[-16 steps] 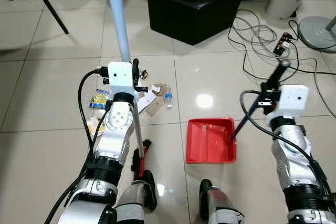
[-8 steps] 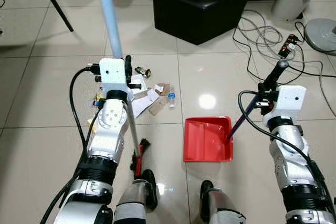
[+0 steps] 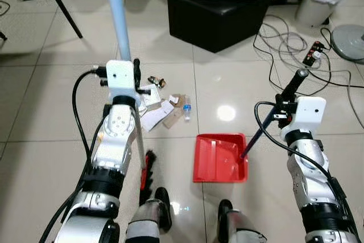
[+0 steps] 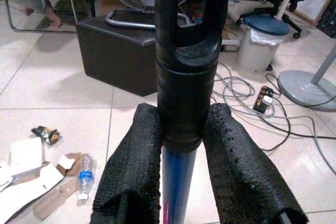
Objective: Sweep floor
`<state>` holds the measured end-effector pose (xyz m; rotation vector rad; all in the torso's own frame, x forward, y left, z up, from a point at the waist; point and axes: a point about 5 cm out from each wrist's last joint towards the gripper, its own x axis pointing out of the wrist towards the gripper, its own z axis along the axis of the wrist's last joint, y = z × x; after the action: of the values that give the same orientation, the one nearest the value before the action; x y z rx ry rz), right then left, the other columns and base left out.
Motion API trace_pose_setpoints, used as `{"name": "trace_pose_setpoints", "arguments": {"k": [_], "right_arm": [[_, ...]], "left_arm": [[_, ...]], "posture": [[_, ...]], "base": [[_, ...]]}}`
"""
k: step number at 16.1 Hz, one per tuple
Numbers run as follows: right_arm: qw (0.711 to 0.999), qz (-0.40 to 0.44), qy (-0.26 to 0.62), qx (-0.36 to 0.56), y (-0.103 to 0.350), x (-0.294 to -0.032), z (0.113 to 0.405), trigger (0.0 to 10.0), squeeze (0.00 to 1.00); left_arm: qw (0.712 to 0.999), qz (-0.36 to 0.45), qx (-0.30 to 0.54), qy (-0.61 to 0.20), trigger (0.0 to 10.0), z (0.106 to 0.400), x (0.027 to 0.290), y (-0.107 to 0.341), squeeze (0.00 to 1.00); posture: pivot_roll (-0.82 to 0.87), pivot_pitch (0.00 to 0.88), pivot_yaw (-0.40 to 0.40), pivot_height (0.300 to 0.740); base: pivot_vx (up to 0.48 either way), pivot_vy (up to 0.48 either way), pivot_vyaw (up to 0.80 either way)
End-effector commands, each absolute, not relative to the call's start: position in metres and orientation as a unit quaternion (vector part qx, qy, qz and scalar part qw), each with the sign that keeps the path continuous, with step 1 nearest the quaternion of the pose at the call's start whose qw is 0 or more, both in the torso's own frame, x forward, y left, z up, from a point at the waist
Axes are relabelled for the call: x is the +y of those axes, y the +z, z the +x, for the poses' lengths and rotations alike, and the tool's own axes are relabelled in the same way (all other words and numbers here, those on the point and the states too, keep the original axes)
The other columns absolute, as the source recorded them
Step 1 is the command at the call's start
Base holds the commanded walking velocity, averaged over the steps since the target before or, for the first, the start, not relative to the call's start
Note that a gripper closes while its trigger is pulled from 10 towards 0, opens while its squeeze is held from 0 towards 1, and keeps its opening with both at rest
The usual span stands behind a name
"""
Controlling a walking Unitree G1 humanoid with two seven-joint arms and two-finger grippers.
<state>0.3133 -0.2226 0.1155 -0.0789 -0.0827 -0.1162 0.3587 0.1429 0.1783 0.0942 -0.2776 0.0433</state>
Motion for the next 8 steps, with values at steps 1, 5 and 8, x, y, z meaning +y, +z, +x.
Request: {"name": "trace_pose_setpoints", "arguments": {"k": [1,5,8], "right_arm": [[0.996,-0.037,-0.063,-0.053,0.1166,-0.2236,0.3109,10.0,0.00],[0.996,-0.033,-0.065,-0.054,0.1164,-0.2229,0.3108,10.0,0.00],[0.996,-0.036,-0.063,-0.053,0.1153,-0.2217,0.3105,10.0,0.00]], "left_arm": [[0.986,0.053,-0.157,0.020,10.0,0.3595,0.1432,0.1886,0.00],[0.985,0.055,-0.160,0.020,10.0,0.3608,0.1447,0.1920,0.00],[0.985,0.056,-0.160,0.022,10.0,0.3614,0.1459,0.1924,0.00]], "posture": [[-0.03,0.260,0.075,0.740],[-0.03,0.259,0.078,0.740],[-0.03,0.258,0.079,0.740]], "base": [[0.300,0.000,0.00],[0.304,0.000,0.00],[0.306,0.000,0.00]]}}
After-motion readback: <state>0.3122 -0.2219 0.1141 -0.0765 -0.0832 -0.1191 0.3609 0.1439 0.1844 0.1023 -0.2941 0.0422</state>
